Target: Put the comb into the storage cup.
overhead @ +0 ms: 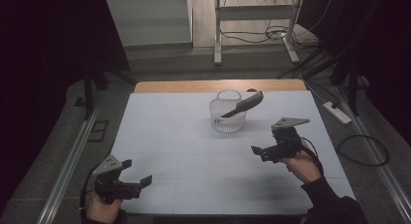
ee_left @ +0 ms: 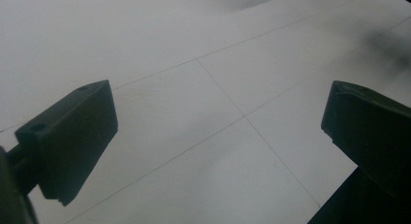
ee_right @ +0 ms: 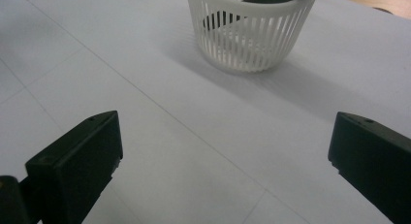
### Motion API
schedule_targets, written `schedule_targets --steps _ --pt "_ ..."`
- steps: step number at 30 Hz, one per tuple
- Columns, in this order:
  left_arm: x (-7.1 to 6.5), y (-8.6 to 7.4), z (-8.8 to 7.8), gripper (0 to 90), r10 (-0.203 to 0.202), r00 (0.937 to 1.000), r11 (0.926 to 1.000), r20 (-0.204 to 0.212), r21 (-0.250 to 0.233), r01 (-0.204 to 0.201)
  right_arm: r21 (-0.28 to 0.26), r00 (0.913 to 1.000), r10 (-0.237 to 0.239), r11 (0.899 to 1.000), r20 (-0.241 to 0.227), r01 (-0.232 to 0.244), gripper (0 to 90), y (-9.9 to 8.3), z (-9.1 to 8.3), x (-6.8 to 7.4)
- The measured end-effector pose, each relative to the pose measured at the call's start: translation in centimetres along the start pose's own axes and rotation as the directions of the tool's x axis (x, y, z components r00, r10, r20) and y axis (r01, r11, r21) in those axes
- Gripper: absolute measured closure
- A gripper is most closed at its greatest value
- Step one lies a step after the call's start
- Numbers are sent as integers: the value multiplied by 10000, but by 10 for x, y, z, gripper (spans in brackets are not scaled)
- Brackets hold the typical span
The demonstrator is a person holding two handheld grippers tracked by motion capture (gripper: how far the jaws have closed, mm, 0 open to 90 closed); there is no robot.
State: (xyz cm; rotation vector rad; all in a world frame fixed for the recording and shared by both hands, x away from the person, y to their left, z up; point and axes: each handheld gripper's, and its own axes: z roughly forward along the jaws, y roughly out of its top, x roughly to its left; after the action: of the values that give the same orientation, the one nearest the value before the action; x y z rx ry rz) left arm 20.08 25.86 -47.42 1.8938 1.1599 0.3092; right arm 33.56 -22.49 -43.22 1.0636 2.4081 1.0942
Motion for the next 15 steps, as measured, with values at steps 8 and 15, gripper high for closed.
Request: schedule_targets --steps 8,15 --pt "1 0 0 3 -38 10000 10000 52 2 37 2 9999 109 9999 27 -109 0 -9 -9 -1" --pt "1 0 0 5 -55 9999 10000 84 -9 55 6 9998 173 9999 121 -173 0 -16 -17 -3"
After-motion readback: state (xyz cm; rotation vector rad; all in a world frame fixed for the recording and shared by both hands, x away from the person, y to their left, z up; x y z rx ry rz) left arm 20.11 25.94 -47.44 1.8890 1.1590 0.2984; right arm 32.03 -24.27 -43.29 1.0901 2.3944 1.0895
